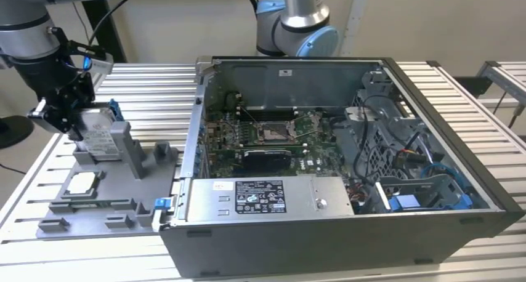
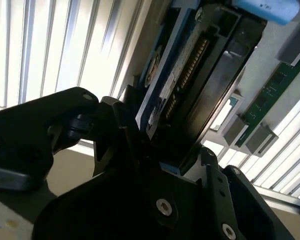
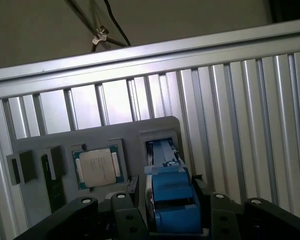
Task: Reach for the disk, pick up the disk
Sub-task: 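Pick up the disk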
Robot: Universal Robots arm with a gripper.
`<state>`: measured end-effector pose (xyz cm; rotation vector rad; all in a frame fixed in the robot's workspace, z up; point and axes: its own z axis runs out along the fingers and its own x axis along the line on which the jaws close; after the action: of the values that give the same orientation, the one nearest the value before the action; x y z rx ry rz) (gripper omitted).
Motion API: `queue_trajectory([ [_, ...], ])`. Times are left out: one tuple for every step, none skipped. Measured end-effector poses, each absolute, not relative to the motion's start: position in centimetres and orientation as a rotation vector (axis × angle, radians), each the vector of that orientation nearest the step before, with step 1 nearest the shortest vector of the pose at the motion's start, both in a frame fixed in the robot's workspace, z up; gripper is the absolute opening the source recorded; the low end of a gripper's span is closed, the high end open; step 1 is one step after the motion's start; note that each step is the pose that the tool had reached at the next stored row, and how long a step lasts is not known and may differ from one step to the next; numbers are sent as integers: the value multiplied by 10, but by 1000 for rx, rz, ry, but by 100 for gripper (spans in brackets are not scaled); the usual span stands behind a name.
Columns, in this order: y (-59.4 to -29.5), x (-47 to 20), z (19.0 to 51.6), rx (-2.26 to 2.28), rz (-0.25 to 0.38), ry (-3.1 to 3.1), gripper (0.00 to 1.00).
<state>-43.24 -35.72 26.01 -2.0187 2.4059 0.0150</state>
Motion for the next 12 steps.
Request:
queue_trajectory([
  [-357,-432,260,-2019,15,2406,0],
  [-357,-432,260,-2019,15,2406,0],
  [-357,-432,260,-2019,15,2406,0],
  [-357,-432,260,-2019,15,2405,0],
  [-357,-432,261,-2019,15,2405,0],
  [-357,-432,261,-2019,15,2406,0],
  [-357,-432,262,-2019,15,2406,0],
  [-357,-432,264,-2019,15,2406,0],
  [-357,-432,266,-2019,15,2406,0],
  [-357,-432,268,-2020,15,2405,0],
  [-357,-432,270,-2020,15,2405,0],
  [-357,-432,271,-2020,15,2405,0],
])
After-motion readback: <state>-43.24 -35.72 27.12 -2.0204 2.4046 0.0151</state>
